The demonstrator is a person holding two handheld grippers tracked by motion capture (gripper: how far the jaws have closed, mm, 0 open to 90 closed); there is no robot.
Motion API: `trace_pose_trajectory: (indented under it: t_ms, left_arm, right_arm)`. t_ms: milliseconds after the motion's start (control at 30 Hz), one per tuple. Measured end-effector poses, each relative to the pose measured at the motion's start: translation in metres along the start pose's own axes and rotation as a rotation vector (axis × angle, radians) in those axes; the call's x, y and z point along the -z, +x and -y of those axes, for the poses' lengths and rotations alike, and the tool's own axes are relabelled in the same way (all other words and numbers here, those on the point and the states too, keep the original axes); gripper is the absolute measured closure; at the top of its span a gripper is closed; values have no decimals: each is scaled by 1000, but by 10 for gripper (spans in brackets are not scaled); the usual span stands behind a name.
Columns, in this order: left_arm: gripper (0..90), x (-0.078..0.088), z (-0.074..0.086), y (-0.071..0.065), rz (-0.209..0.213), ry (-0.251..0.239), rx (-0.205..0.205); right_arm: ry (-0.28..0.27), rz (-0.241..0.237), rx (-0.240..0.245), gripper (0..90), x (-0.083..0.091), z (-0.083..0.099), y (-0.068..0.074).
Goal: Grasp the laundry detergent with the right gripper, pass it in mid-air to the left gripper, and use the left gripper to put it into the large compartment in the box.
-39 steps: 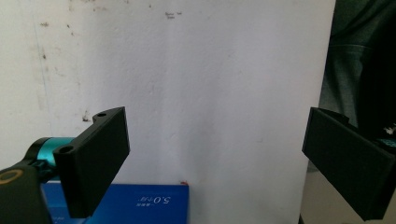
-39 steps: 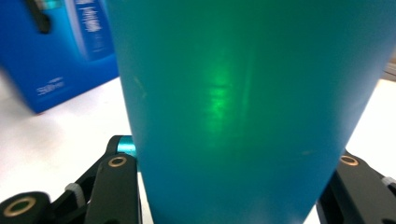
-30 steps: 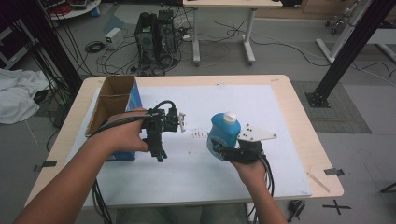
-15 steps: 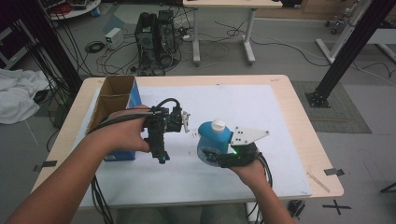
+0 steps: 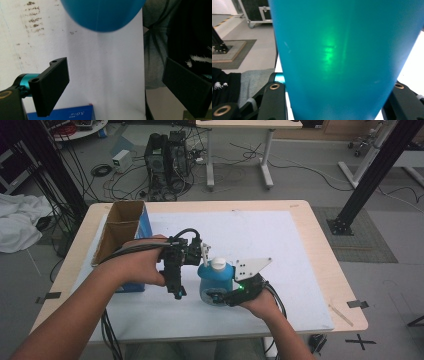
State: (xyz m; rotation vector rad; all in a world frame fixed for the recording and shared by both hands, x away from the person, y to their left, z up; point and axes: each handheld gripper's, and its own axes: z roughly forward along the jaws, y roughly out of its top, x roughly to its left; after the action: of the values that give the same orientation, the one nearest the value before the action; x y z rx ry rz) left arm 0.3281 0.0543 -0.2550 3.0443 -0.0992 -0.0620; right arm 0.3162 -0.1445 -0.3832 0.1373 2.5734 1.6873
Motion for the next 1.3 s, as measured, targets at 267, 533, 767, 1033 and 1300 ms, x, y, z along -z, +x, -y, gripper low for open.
trace_pose_trajectory:
  t_ms: [267,533,767,1033,1300]
  left_arm:
    - [73,-1,-5,-1,5,9,0]
    - [73,-1,-10,-3,8,24,-2]
    - [73,2,-14,-4,-3,29,-12]
    - [73,-1,-15,-4,0,46,-9]
    - [74,-1,-16,-7,2,53,2]
  right_arm:
    - [-9,-46,38,450,-16,1,-5]
    - [-12,-91,63,450,-32,-5,-3]
    - [-20,-101,94,450,-46,-9,-5]
    - [-17,-118,93,450,-55,-14,-3]
    - [-38,-118,127,450,-61,-19,-4]
